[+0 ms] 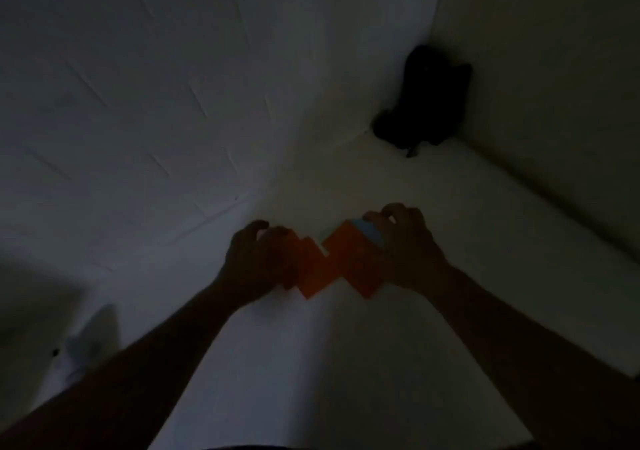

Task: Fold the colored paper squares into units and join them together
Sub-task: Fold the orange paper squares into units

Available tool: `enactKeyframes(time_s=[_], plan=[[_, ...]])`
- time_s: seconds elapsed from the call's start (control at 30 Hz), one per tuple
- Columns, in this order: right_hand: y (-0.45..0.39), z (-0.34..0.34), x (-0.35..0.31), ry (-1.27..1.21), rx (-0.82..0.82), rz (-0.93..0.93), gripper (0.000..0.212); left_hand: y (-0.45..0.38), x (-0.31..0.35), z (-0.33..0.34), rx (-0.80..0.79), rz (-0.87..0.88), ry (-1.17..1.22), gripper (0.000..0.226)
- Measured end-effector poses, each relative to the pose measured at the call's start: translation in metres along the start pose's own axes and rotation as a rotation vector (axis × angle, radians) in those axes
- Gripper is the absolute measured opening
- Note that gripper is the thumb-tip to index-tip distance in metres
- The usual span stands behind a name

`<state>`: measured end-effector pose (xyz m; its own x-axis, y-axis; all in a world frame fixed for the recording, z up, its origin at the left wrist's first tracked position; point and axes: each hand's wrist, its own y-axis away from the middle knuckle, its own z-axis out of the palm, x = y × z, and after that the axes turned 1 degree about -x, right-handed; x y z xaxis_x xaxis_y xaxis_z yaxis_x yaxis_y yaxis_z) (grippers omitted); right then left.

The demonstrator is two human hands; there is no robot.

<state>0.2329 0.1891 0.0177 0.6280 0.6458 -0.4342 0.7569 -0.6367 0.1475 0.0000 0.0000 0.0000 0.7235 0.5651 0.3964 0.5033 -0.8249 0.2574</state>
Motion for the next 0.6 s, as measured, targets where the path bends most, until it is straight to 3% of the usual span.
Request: enactKeyframes(time_s=[0.13, 0.3, 0.4, 0.6], plan=[[-0.009, 0.046, 0.014, 0.188, 0.129, -0.113, 0.075, -0.015, -0.029, 0.024, 0.112, 0.051, -0.193, 0.098], [-0.011, 0.073, 0.028, 0.203, 0.235, -0.143, 0.074, -0.018, -0.042, 0.049, 0.331, 0.086, -0.264, 0.114], [-0.01, 0.075, 0.027, 0.215, 0.222, -0.143, 0.069, -0.025, -0.05, 0.057, 0.42, 0.105, -0.299, 0.107], [-0.008, 0.08, 0.026, 0.195, 0.264, -0.162, 0.057, -0.025, -0.048, 0.052, 0.445, 0.212, -0.132, 0.094]])
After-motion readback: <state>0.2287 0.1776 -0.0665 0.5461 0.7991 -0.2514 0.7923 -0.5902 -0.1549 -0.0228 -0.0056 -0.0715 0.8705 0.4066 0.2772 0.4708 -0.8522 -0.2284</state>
